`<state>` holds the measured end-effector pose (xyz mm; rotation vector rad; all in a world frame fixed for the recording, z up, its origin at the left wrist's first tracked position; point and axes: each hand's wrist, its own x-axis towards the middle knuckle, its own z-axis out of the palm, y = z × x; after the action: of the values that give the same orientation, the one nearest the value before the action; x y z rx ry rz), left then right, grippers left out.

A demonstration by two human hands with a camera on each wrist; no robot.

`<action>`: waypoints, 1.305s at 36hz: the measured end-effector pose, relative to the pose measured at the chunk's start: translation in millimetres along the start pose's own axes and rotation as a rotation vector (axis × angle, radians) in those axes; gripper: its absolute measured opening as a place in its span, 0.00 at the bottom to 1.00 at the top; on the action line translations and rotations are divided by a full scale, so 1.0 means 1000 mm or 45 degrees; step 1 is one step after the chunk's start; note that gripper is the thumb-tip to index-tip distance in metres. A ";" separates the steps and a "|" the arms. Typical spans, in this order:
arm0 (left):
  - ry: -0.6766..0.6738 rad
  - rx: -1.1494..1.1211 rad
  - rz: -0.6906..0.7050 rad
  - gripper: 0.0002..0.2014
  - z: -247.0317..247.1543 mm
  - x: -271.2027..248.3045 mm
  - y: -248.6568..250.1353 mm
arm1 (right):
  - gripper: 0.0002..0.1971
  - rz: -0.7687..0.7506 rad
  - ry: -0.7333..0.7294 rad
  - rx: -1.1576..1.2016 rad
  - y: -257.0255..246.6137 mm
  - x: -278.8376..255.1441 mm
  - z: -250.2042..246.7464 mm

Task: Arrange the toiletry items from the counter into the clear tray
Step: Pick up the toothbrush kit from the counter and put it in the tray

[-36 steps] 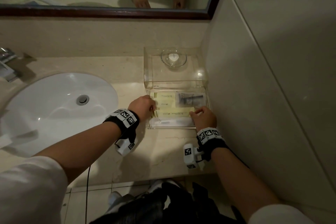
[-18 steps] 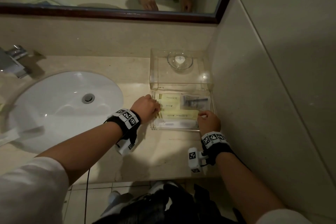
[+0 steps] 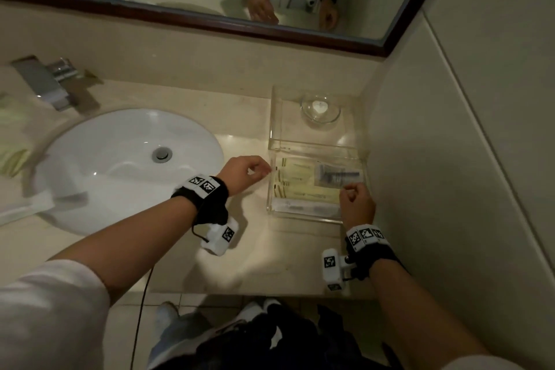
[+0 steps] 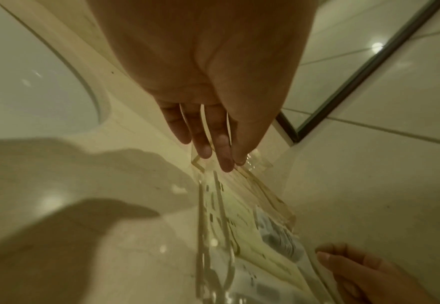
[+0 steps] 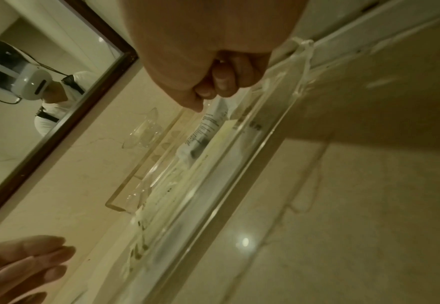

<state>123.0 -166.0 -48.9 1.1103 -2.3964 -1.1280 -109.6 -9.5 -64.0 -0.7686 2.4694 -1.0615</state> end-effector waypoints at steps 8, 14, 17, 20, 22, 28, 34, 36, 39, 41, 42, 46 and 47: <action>0.084 -0.185 -0.166 0.06 -0.062 -0.045 -0.037 | 0.02 -0.232 0.019 0.137 -0.067 -0.035 0.040; 0.130 -0.242 -0.242 0.05 -0.121 -0.094 -0.080 | 0.02 -0.384 -0.090 0.163 -0.129 -0.082 0.098; 0.209 -0.249 -0.290 0.04 -0.149 -0.118 -0.101 | 0.01 -0.507 -0.144 0.164 -0.156 -0.108 0.129; 0.303 -0.262 -0.353 0.05 -0.177 -0.147 -0.124 | 0.03 -0.615 -0.251 0.159 -0.182 -0.135 0.161; 0.362 -0.247 -0.385 0.05 -0.195 -0.166 -0.141 | 0.03 -0.668 -0.326 0.136 -0.197 -0.152 0.184; 0.460 -0.091 -0.544 0.10 -0.242 -0.223 -0.199 | 0.04 -0.735 -0.503 0.090 -0.237 -0.201 0.247; 0.644 -0.044 -0.777 0.10 -0.278 -0.283 -0.259 | 0.08 -0.718 -0.728 0.042 -0.268 -0.244 0.299; 0.710 -0.043 -0.880 0.10 -0.285 -0.301 -0.275 | 0.11 -0.648 -0.801 -0.024 -0.275 -0.254 0.313; 0.820 -0.116 -1.088 0.07 -0.293 -0.327 -0.300 | 0.17 -0.539 -0.888 -0.144 -0.285 -0.267 0.335; 0.845 -0.135 -1.263 0.13 -0.297 -0.341 -0.313 | 0.20 -0.480 -0.948 -0.255 -0.290 -0.274 0.346; 0.833 -0.161 -1.350 0.16 -0.299 -0.346 -0.317 | 0.21 -0.450 -0.979 -0.312 -0.293 -0.277 0.351; 0.731 -0.259 -1.525 0.22 -0.303 -0.359 -0.332 | 0.27 -0.309 -1.061 -0.426 -0.303 -0.285 0.365; 0.704 -0.218 -1.559 0.22 -0.304 -0.361 -0.334 | 0.29 -0.280 -1.074 -0.439 -0.304 -0.286 0.369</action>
<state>699.8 -198.5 -70.5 2.4923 -1.0539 -1.0105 407.3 -218.6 -53.9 -1.2880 1.8523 -0.2438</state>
